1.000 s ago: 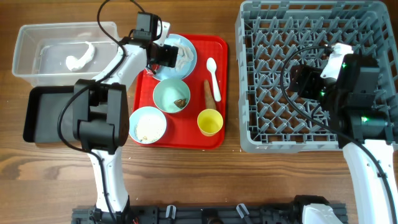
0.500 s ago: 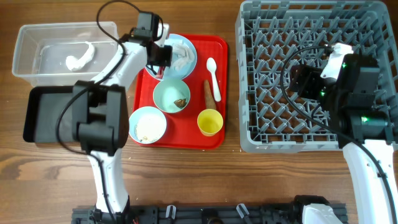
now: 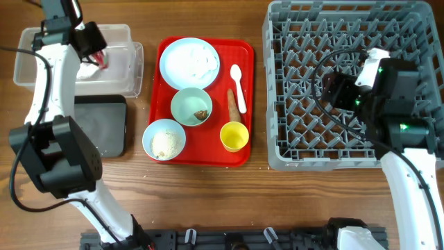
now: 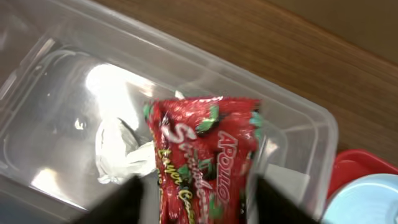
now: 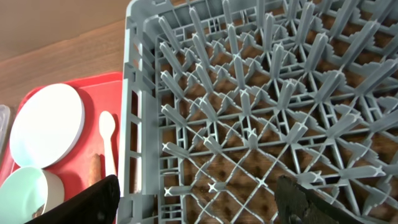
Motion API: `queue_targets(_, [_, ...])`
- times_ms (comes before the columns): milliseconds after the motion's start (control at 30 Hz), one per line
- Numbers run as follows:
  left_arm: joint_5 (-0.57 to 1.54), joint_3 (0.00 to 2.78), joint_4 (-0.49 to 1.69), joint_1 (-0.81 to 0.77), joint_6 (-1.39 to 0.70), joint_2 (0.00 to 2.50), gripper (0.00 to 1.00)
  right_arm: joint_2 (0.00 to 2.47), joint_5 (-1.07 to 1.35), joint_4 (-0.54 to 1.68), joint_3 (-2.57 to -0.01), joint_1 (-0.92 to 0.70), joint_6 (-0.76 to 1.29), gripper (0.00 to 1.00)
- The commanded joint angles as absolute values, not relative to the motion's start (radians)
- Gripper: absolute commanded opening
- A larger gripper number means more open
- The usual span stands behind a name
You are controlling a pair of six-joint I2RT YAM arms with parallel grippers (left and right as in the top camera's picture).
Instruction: Sort waste into correct bins and load items into the dishwasher rack
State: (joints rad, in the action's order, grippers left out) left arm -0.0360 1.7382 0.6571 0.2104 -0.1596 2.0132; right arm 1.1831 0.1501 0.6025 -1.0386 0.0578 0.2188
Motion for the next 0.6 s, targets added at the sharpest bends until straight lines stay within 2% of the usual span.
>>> queue_targets(0, [-0.017, 1.732, 0.643, 0.207, -0.165, 2.021, 0.94, 1.190, 0.185, 0.597, -1.055, 0.059, 0.253, 0.82])
queue_targets(100, [0.000, 1.732, 0.643, 0.188, -0.161, 2.020, 1.00, 1.190, 0.185, 0.599, -1.055, 0.059, 0.262, 0.82])
queue_targets(167, [0.008, 1.732, 0.637, 0.167, -0.160, 2.018, 0.99, 1.190, 0.185, 0.600, -1.055, 0.059, 0.262, 0.82])
queue_targets(233, [0.093, 1.732, 0.632, 0.126, -0.058, 2.000, 0.98, 1.190, 0.185, 0.599, -1.055, 0.059, 0.262, 0.82])
queue_targets(300, [0.162, 1.734, 0.627, 0.038, 0.063, 1.977, 0.95, 1.190, 0.184, 0.600, -1.055, 0.059, 0.262, 0.82])
queue_targets(433, [0.133, 1.734, 0.653, -0.209, 0.207, 2.041, 0.97, 1.190, 0.184, 0.616, -1.055, 0.059, 0.262, 0.85])
queue_targets(567, [0.134, 1.734, 0.623, -0.278, 0.206, 2.158, 0.97, 1.190, 0.184, 0.664, -1.055, 0.059, 0.263, 0.86])
